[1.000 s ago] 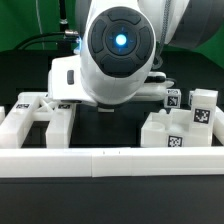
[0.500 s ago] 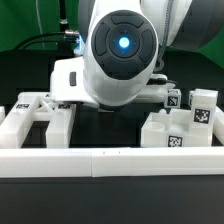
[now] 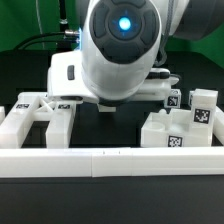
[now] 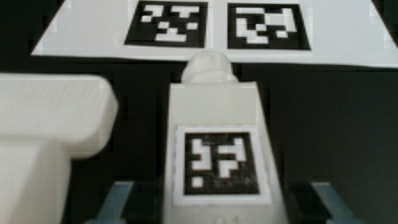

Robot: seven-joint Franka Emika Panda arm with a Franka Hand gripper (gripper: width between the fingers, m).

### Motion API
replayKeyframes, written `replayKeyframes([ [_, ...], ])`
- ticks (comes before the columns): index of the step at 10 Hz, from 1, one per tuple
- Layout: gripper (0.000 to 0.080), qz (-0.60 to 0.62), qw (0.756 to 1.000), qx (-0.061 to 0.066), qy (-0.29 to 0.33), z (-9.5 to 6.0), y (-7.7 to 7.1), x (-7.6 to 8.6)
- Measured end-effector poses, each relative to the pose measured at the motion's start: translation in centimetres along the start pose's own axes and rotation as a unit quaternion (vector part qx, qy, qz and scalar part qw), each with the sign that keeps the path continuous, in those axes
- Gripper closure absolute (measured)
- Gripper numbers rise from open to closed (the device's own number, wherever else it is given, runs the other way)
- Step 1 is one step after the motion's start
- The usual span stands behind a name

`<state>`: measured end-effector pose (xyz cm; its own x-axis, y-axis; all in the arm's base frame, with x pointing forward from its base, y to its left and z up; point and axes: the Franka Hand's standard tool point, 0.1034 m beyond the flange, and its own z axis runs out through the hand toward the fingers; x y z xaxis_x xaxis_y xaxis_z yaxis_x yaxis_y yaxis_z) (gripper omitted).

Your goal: Assemble chair

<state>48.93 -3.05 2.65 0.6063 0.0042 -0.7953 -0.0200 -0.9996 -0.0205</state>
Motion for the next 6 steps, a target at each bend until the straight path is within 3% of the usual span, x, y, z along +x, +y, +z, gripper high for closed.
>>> replayKeyframes([
  [1,0.0515,0.003,1.0,0.0,0.012,-1.4,-0.1,0.2],
  [3,0.0514,0.002,0.998,-0.005,0.055,-5.6,-0.9,-0.1],
  [6,0.0514,0.002,0.997,-0.006,0.072,-5.7,-0.7,0.1],
])
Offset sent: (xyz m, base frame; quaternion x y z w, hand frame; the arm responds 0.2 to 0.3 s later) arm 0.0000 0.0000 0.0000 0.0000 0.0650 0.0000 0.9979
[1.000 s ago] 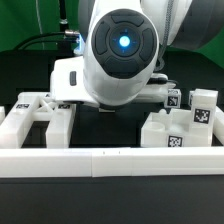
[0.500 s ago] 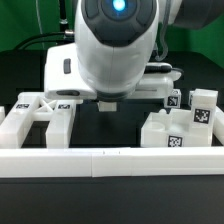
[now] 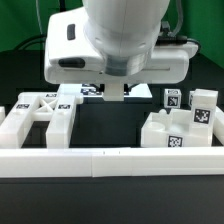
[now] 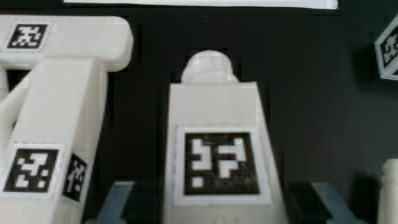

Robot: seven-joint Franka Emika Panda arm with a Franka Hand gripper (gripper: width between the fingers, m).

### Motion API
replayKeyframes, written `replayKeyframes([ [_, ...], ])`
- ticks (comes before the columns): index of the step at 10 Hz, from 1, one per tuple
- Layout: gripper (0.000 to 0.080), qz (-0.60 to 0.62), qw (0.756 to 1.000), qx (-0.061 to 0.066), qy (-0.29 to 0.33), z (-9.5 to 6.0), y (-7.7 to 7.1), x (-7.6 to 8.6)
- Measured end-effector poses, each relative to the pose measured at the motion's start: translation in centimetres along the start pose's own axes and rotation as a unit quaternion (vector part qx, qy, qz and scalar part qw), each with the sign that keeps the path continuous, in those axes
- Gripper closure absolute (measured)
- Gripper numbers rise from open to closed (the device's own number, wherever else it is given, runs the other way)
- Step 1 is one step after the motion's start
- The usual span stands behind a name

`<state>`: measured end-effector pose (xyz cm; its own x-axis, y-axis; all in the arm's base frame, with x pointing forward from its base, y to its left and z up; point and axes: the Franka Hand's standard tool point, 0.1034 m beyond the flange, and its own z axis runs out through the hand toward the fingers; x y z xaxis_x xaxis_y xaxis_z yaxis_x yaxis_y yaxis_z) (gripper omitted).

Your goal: Assemble chair

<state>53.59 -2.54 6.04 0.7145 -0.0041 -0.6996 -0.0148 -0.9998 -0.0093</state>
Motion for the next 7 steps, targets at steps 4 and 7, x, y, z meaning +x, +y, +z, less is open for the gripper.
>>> replayKeyframes([
  [4,0.0514,0.081,0.984,0.071,0.144,-4.4,-3.1,0.2],
  [7,0.0514,0.083,0.955,0.064,0.278,-6.4,-3.5,1.3],
])
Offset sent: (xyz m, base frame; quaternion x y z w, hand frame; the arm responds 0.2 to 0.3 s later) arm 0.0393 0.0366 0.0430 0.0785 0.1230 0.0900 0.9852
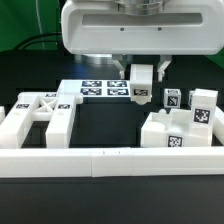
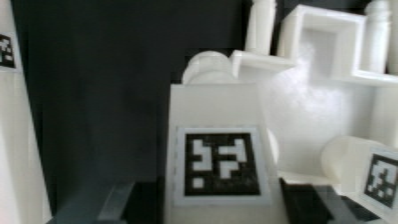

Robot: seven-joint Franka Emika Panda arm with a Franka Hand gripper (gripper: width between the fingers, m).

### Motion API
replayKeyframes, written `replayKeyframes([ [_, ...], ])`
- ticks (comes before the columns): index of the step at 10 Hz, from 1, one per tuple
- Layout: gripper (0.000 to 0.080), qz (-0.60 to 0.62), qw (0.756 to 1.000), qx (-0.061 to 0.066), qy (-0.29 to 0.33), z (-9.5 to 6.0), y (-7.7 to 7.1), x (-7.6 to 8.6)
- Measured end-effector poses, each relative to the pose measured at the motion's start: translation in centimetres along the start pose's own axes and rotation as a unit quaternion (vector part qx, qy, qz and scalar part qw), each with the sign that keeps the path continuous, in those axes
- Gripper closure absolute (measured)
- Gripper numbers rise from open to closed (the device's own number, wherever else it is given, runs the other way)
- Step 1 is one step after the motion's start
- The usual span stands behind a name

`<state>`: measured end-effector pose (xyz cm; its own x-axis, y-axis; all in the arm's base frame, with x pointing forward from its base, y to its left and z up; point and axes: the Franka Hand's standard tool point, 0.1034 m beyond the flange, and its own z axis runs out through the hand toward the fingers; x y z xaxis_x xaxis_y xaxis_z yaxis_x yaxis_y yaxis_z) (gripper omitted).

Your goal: Assemble chair

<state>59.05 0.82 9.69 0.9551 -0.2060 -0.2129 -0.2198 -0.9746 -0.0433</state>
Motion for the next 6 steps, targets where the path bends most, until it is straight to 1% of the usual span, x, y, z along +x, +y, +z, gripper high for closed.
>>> replayKeyframes([
  [1,0.0514,-0.001,0.999,0.001,0.039,-0.1,-0.1,0.4],
  [2,0.0514,-0.002,0.998,0.001,0.061,-0.1,-0.2,0.5],
  [3,0.0514,-0.001,0.994,0.003,0.105,-0.7,-0.6,1.1],
  [4,0.0514,-0.004,0.991,0.005,0.13,-1.2,-1.2,1.1],
  [5,0.0514,-0.008,0.984,0.005,0.176,-1.6,-1.8,1.7],
  [6,0.0514,-0.014,0.977,0.003,0.214,-1.4,-2.2,1.7],
])
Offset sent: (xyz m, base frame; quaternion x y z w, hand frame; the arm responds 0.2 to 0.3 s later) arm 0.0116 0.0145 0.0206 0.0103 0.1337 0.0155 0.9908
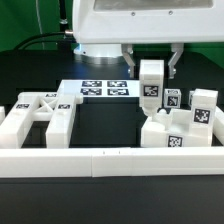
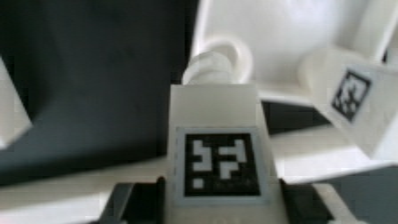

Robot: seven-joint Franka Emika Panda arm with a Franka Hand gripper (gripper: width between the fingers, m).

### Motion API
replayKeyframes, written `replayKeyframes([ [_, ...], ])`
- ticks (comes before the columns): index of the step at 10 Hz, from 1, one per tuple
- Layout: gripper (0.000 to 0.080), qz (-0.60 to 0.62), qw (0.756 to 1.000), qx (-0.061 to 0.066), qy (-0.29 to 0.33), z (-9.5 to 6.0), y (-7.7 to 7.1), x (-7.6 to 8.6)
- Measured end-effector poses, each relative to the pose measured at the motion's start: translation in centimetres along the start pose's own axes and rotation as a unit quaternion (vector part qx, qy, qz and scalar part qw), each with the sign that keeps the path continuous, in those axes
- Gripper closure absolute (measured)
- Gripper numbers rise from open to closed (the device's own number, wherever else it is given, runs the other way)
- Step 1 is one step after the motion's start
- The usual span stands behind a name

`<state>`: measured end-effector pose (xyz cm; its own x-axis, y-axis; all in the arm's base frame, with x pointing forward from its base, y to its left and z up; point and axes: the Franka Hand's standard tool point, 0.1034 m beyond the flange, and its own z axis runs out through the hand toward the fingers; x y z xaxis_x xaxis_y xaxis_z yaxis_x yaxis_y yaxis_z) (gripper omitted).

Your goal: Assemble chair

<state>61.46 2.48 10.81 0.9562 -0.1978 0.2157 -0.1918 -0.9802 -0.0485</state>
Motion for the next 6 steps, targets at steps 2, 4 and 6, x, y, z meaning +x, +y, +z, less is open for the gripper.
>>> replayKeyframes([
  [2,0.0514,-0.014,0.997,-0.005,0.072,0.4,-0.6,-1.2],
  [4,0.0514,-0.02,0.997,-0.007,0.072,0.7,-0.6,-2.1],
  [6,0.0514,-0.021,0.997,-0.008,0.073,0.9,-0.5,-2.2],
])
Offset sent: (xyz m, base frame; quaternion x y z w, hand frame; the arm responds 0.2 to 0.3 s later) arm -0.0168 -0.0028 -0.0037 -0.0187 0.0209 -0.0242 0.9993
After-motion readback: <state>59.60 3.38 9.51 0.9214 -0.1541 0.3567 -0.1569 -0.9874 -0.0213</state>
